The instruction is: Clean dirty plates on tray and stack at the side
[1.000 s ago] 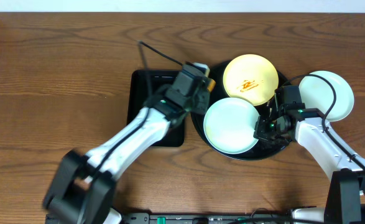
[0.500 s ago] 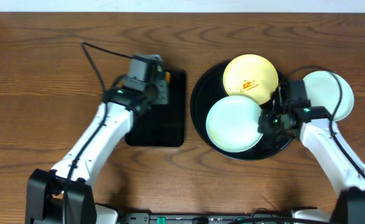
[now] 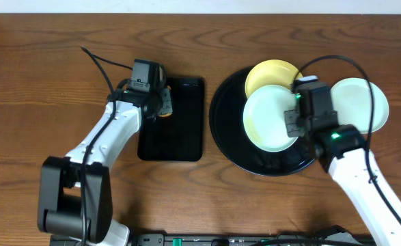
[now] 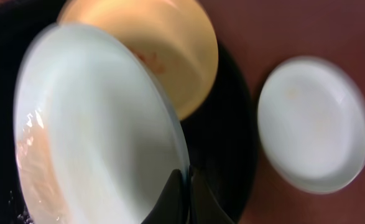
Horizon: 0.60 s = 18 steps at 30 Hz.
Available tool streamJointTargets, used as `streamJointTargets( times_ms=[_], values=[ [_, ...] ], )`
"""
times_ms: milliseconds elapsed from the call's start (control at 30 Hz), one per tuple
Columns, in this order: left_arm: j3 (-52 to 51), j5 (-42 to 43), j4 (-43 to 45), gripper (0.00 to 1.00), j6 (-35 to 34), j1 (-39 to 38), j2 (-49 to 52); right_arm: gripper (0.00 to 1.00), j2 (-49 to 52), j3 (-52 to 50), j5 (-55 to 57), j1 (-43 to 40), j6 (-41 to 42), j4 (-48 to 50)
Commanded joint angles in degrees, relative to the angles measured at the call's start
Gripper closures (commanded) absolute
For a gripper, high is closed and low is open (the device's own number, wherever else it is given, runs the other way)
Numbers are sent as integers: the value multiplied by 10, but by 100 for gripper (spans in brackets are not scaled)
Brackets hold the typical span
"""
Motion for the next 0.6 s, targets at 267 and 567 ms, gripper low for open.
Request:
streamJointTargets(
  times_ms=[267,567],
  values=[
    [1,-3,1,92,-1,1,14,99,-24,10,276,127,-82,74],
    [1,-3,1,93,-1,1,14,99,-24,10,269,95,-25,33]
  ],
)
